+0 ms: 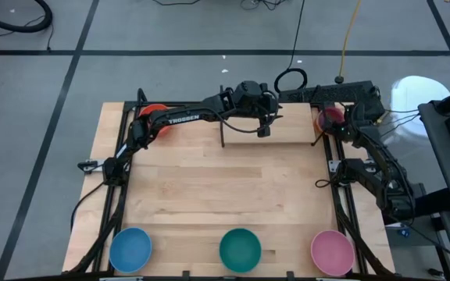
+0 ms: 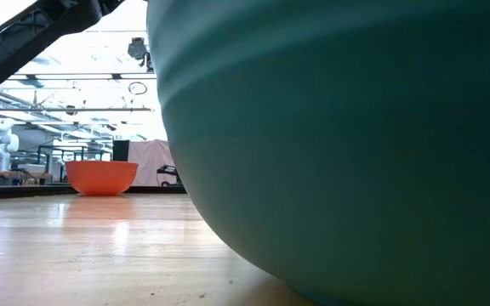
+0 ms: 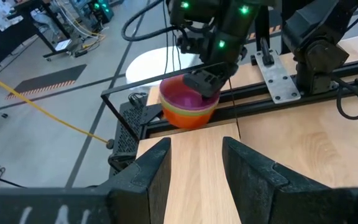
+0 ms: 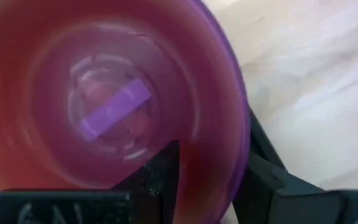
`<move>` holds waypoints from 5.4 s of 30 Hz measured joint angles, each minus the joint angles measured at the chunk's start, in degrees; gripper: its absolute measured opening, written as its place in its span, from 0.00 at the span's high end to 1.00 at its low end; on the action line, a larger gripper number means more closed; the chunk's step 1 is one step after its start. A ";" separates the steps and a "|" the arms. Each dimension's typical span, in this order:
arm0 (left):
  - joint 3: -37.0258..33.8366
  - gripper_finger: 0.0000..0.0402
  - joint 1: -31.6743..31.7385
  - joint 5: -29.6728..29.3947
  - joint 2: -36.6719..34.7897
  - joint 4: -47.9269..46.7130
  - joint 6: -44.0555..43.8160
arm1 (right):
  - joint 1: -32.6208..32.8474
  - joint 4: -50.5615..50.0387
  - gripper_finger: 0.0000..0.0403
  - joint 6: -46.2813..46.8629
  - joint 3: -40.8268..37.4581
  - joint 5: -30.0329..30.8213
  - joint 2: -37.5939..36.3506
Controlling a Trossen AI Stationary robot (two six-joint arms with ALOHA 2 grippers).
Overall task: Place and stack bowls onto a shelf
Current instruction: Adjust the stacked small bowls on the shelf
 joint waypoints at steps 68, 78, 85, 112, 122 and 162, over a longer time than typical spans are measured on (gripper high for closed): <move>-0.07 0.63 1.56 -7.74 -6.04 1.45 2.53 | 12.63 -6.90 0.98 -20.50 34.07 -14.45 -4.22; -0.02 0.63 2.13 -8.02 -7.55 1.15 2.59 | 15.52 -10.13 0.98 -25.49 34.07 -16.06 -5.51; 0.00 0.63 2.16 -8.03 -8.08 1.11 2.82 | 19.46 -4.11 0.98 -29.26 34.07 -32.48 -6.89; -0.02 0.63 2.15 -8.71 -9.27 -0.82 2.91 | 35.72 2.03 0.98 -35.43 34.05 -15.67 15.24; -0.02 0.63 2.47 -12.47 -15.11 -5.99 3.64 | 35.74 2.49 0.98 -35.83 34.05 -8.50 27.28; 0.00 0.63 2.79 -12.66 -17.86 -12.31 4.46 | 31.25 -2.16 0.74 -38.06 34.02 -5.85 31.71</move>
